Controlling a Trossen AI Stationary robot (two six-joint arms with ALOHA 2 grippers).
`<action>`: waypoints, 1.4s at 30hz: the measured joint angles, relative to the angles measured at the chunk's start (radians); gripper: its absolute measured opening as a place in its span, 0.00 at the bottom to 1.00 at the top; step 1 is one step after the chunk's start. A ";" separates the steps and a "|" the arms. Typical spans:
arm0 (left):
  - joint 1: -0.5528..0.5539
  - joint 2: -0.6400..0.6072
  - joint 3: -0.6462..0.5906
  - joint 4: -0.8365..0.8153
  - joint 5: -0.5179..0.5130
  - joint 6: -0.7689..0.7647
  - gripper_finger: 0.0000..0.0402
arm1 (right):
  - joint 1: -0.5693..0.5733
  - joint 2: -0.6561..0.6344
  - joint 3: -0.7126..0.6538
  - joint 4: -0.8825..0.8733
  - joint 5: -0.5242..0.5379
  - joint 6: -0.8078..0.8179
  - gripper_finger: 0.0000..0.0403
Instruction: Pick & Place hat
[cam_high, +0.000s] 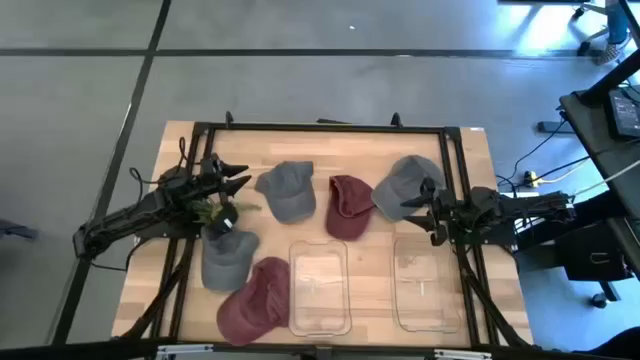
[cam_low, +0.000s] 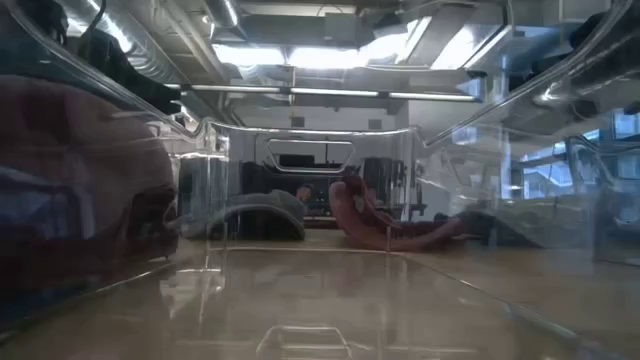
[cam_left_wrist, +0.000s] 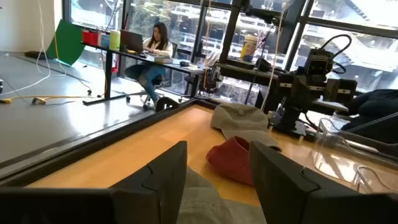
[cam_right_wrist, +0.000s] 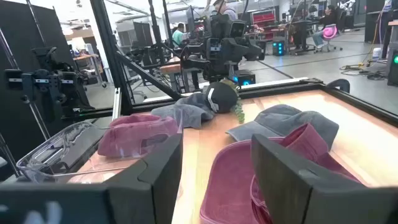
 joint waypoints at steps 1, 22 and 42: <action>0.000 0.000 0.000 0.000 0.000 0.000 0.42 | 0.000 0.000 0.000 0.000 0.000 0.000 0.47; 0.000 0.000 0.000 0.000 0.000 0.000 0.42 | 0.000 0.000 0.000 0.000 0.000 0.000 0.47; 0.000 0.000 0.000 0.000 0.000 0.000 0.42 | 0.000 0.000 0.000 0.023 0.137 0.022 0.47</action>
